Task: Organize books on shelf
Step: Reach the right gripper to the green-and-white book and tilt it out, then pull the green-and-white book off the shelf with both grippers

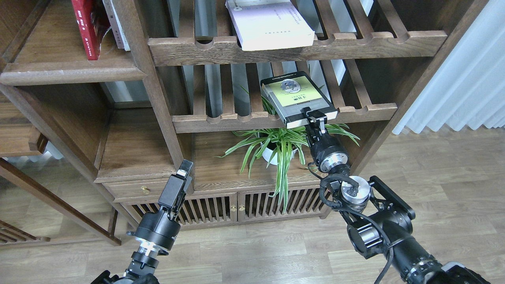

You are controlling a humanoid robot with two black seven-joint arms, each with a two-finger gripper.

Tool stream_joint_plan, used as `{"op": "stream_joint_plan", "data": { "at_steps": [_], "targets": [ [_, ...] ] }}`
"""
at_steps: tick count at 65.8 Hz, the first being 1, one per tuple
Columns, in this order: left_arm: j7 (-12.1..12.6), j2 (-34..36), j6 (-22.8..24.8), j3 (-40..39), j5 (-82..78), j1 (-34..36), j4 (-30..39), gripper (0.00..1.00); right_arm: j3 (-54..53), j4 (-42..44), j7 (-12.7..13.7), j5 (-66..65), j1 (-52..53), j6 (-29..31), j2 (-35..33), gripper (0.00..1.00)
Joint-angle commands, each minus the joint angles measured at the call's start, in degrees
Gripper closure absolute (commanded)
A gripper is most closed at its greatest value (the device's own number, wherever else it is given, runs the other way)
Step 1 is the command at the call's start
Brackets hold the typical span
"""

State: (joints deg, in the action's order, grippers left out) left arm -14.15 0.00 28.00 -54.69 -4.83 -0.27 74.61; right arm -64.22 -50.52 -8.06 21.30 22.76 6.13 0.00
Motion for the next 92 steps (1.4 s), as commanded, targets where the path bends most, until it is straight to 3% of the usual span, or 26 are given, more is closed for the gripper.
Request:
{"op": "stream_joint_plan", "data": {
  "at_steps": [1, 12, 24, 35, 52, 72, 84, 85, 87, 92],
  "targets": [
    [0.0, 0.1, 0.0, -0.1, 0.0, -0.1, -0.2, 0.00, 0.0, 0.4, -0.1, 0.1, -0.1, 1.5, 0.0, 0.96],
    [0.0, 0.0, 0.0, -0.1, 0.4, 0.0, -0.3, 0.00, 0.0, 0.1, 0.0, 0.1, -0.8, 3.8, 0.0, 0.96],
    [-0.1, 0.0, 0.0, 0.1, 1.6, 2.2, -0.9, 0.00, 0.0, -2.6, 0.8, 1.6, -4.0, 10.3, 0.0, 0.96],
    [0.5, 0.0, 0.0, 1.3, 3.1, 4.0, -1.1, 0.00, 0.0, -10.2, 0.9, 6.1, -8.8, 12.7, -1.8, 0.96],
    [11.3, 0.0, 0.0, 4.3, 9.5, 6.2, -1.1, 0.00, 0.2, -19.4, 1.5, 9.1, -16.1, 18.7, -6.6, 0.96],
    [24.2, 0.4, 0.0, 3.8, 15.8, 7.7, -1.0, 0.00, 2.0, -25.8, 5.9, 9.2, -21.1, 21.9, -6.8, 0.96],
    [29.6, 1.3, 0.0, 3.7, 18.4, 7.7, -0.6, 0.00, 4.6, -26.7, 6.1, 9.2, -21.4, 21.9, -6.8, 0.95],
    [31.3, 1.7, 0.0, 3.7, 19.8, 7.7, -0.5, 0.00, 5.7, -26.7, 6.3, 9.1, -21.4, 21.9, -6.8, 0.95],
    [32.2, 2.1, 0.0, 3.6, 20.7, 7.7, -0.4, 0.00, 6.6, -26.7, 6.7, 9.1, -21.5, 21.9, -6.9, 0.95],
    [33.3, 2.5, 0.0, 3.3, 22.2, 7.8, -0.4, 0.00, 7.8, -26.6, 7.4, 8.9, -21.6, 21.9, -6.9, 0.95]
  ]
}}
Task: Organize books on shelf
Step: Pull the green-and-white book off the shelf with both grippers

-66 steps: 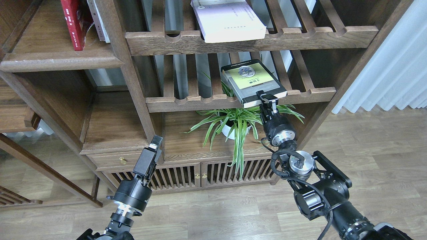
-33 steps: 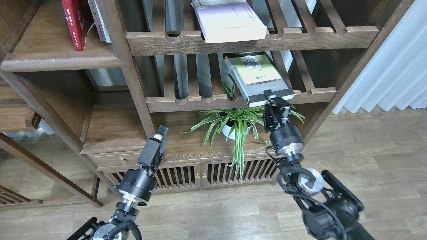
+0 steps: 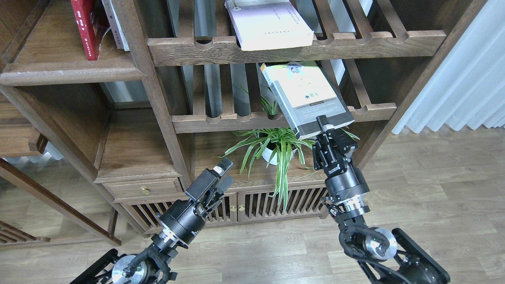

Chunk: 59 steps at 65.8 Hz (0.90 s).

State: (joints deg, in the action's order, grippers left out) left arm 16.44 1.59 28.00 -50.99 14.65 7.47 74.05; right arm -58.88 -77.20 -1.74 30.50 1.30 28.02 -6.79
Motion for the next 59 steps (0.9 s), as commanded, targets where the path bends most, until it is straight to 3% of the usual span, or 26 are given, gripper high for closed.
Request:
{"op": "stream_joint_plan", "data": {
  "at_steps": [1, 19, 59],
  "targets": [
    [2.8, 0.9, 0.0, -0.5, 2.9, 0.1, 0.1, 0.00, 2.5, -0.1, 1.2, -0.3, -0.2, 0.0, -0.2, 0.95],
    [3.3, 2.8, 0.0, -4.2, 3.7, 1.0, 0.4, 0.00, 3.1, 0.4, 2.0, -1.2, -1.2, 0.0, -0.1, 0.95],
    [3.8, 5.4, 0.0, -4.6, 3.7, 2.2, 0.4, 0.01, 7.2, 1.1, 2.9, -8.5, -4.2, 0.0, 1.7, 0.95]
  ]
}}
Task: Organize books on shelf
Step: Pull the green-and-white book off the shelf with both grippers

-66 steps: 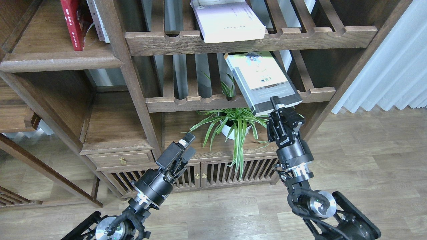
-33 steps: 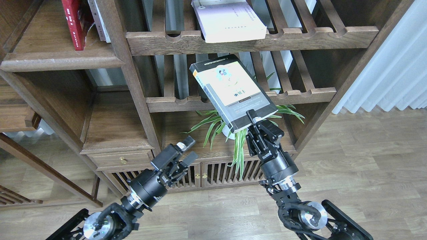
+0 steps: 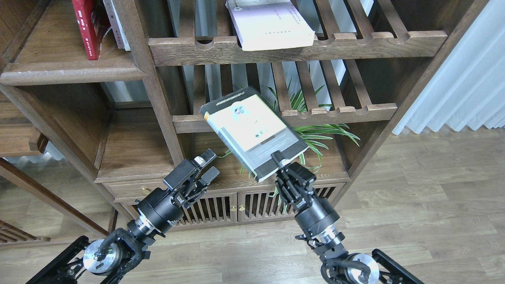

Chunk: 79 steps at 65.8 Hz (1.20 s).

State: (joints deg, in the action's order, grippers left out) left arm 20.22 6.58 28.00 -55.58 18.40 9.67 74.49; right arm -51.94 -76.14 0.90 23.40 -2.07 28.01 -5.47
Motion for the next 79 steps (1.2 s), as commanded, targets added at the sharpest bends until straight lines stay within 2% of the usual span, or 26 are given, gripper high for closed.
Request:
{"op": "stream_joint_plan", "data": {
  "at_steps": [1, 26, 41, 55, 72, 79],
  "targets": [
    [0.0, 0.5, 0.0, -0.1, 0.0, 0.1, 0.0, 0.01, 0.3, 0.0, 0.3, -1.7, -1.0, 0.0, 0.5, 0.95],
    [0.0, 1.5, 0.0, -0.1, 0.0, 0.1, 0.0, 0.02, 2.5, -0.2, 1.2, -5.9, -4.3, 0.0, 5.5, 0.95],
    [-0.1, 1.5, 0.0, 0.1, 0.0, 0.1, -0.2, 0.05, 2.5, -0.1, 1.2, -7.8, -5.0, 0.0, 5.5, 0.95],
    [-0.1, 1.6, 0.0, 0.5, 0.0, 0.1, -0.2, 0.16, 2.5, -0.1, 1.2, -7.8, -5.0, 0.0, 5.5, 0.95],
    [-0.1, 3.3, 0.0, 0.7, -0.2, 0.1, 0.0, 0.36, 2.9, -0.1, 1.2, -7.8, -5.0, 0.0, 5.5, 0.94],
    [-0.1, 3.4, 0.0, 0.2, -0.2, 0.1, 0.0, 0.48, 2.9, -0.1, 1.2, -7.8, -5.0, 0.0, 5.5, 0.94]
  ]
}}
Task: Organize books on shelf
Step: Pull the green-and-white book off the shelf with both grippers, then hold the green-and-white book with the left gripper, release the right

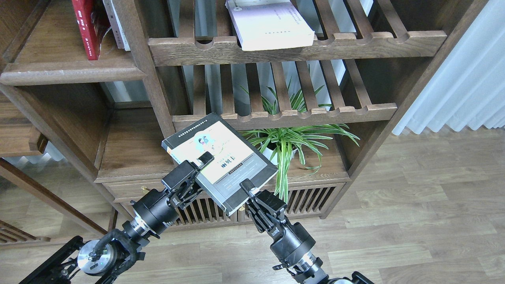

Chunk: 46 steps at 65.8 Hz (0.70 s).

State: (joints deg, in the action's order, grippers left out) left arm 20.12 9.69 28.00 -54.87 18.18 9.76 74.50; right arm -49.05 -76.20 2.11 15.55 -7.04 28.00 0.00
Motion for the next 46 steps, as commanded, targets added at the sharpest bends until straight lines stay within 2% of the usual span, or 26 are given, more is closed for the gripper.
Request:
{"op": "stream_joint_plan", "data": {
  "at_steps": [1, 14, 19, 36, 41, 46],
  "targets": [
    [0.0, 0.4, 0.0, -0.6, 0.0, 0.0, 0.0, 0.49, 0.0, 0.0, 0.0, 0.0, 0.0, 0.0, 0.0, 0.94],
    [0.1, 0.5, 0.0, -0.4, 0.2, 0.0, -0.1, 0.76, 0.1, -0.1, 0.0, -0.1, 0.0, 0.0, 0.0, 0.94],
    [0.0, 0.4, 0.0, -0.3, 0.6, 0.0, -0.1, 0.90, 0.1, -0.1, 0.0, -0.1, 0.0, 0.0, 0.0, 0.94],
    [0.0, 0.4, 0.0, -0.2, 1.4, 0.1, -0.2, 0.92, 0.4, -0.1, 0.0, -0.2, 0.0, 0.0, 0.0, 0.93],
    [0.0, 0.4, 0.0, -0.2, 1.4, 0.3, -0.1, 0.93, 0.4, -0.1, 0.0, -0.2, 0.0, 0.0, 0.0, 0.91],
    [0.0, 0.4, 0.0, -0.2, 1.3, 0.3, -0.1, 0.93, 0.4, -0.1, 0.0, -0.2, 0.0, 0.0, 0.0, 0.83]
  ]
}}
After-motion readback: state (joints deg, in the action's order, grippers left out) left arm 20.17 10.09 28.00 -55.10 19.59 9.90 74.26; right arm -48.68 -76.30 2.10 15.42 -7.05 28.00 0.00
